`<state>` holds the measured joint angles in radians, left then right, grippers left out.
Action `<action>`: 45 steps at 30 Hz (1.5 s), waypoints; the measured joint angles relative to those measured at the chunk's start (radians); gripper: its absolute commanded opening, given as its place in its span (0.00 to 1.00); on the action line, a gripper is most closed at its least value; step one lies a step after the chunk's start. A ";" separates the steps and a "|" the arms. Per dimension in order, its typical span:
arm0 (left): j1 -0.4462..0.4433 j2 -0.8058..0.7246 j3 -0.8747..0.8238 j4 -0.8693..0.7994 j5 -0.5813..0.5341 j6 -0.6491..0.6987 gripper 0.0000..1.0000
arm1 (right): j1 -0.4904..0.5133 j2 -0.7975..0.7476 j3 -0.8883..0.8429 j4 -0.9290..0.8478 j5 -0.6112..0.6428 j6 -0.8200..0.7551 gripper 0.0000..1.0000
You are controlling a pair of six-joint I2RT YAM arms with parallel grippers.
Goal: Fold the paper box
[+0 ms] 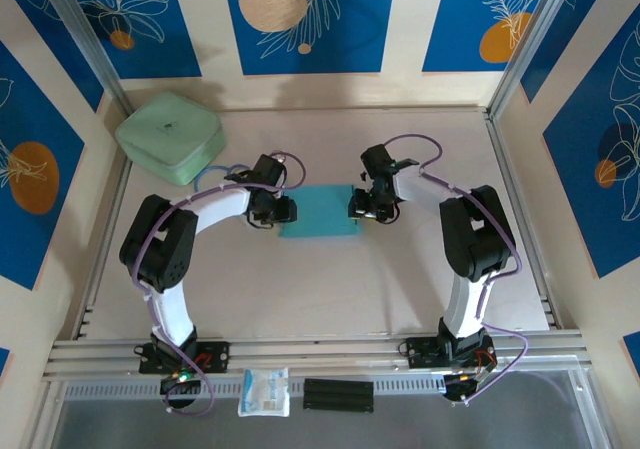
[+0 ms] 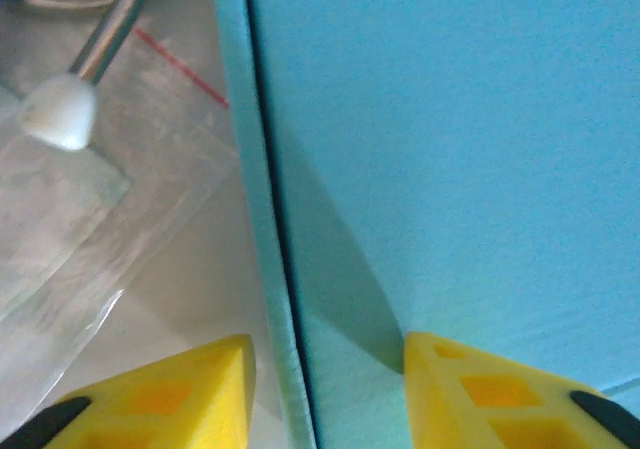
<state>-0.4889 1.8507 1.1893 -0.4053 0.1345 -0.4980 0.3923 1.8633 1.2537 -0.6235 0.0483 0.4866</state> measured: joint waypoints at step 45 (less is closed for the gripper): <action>0.009 -0.023 0.135 -0.076 -0.092 0.078 0.58 | -0.021 0.050 0.147 -0.050 -0.003 -0.001 0.43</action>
<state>-0.4797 1.8278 1.3239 -0.4808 0.0425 -0.4198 0.3714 1.9129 1.4010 -0.6735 0.0448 0.4858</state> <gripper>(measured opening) 0.577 0.437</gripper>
